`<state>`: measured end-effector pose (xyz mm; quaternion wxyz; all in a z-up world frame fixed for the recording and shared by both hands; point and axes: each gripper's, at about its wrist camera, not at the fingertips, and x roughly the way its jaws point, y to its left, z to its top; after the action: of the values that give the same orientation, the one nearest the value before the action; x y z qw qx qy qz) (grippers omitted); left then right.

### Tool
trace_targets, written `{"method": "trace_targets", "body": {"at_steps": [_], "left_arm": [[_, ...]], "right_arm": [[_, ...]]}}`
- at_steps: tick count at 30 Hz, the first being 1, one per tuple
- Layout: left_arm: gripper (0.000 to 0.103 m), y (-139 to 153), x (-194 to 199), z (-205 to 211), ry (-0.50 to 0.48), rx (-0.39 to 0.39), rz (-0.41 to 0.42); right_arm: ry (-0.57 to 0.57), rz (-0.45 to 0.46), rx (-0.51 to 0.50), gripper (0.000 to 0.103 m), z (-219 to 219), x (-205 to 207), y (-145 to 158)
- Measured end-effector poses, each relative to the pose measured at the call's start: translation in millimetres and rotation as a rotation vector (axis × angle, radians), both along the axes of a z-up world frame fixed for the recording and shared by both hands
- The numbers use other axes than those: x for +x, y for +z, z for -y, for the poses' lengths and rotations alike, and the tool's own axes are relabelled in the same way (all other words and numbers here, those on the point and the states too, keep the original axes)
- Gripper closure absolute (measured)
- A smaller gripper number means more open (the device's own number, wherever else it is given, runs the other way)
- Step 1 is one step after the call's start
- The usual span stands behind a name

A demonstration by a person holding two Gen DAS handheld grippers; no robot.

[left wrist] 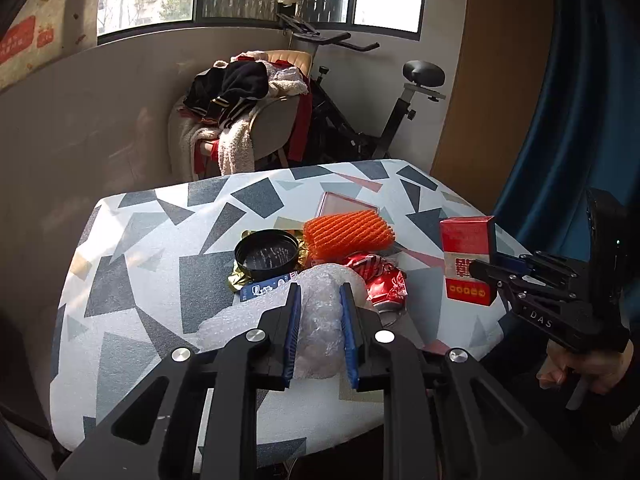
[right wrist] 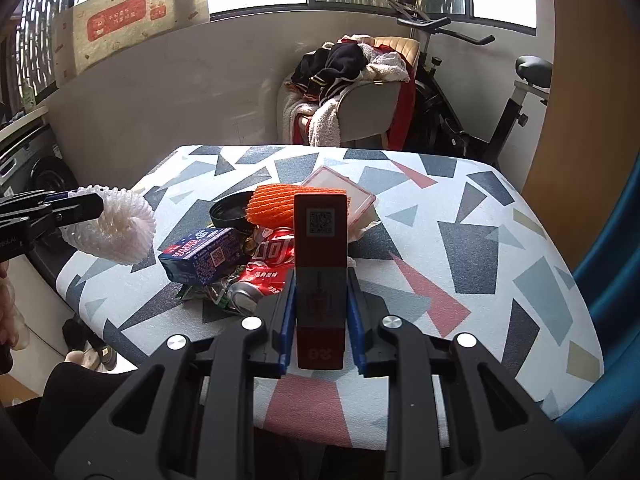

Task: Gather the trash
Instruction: 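Lift the red pack with the right gripper while the left gripper grasps the white foam net, then lower both grippers into the brown bin and release the pack and foam net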

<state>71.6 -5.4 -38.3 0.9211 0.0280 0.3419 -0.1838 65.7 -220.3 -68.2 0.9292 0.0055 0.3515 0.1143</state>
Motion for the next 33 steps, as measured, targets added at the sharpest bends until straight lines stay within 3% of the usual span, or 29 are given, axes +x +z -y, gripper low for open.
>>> {"method": "trace_targets", "body": {"at_steps": [12, 26, 29, 33], "left_arm": [[0.084, -46.5, -82.6, -1.8, -0.04, -0.046, -0.078], [0.083, -176.0, -106.1, 19.1, -0.128, 0.05, -0.299], [0.077, -187.4, -103.7, 19.6, -0.141, 0.046, -0.315], [0.041, -181.8, -101.7, 11.8, -0.11, 0.016, -0.283]], "right_arm": [[0.029, -0.025, 0.022, 0.077, -12.5, -39.3, -19.9], [0.06, -0.091, 0.027, 0.077, -22.7, -76.1, -69.8], [0.077, -0.106, 0.024, 0.077, -27.2, -81.7, -79.1], [0.106, -0.127, 0.021, 0.077, -36.6, -90.0, -91.3]]}}
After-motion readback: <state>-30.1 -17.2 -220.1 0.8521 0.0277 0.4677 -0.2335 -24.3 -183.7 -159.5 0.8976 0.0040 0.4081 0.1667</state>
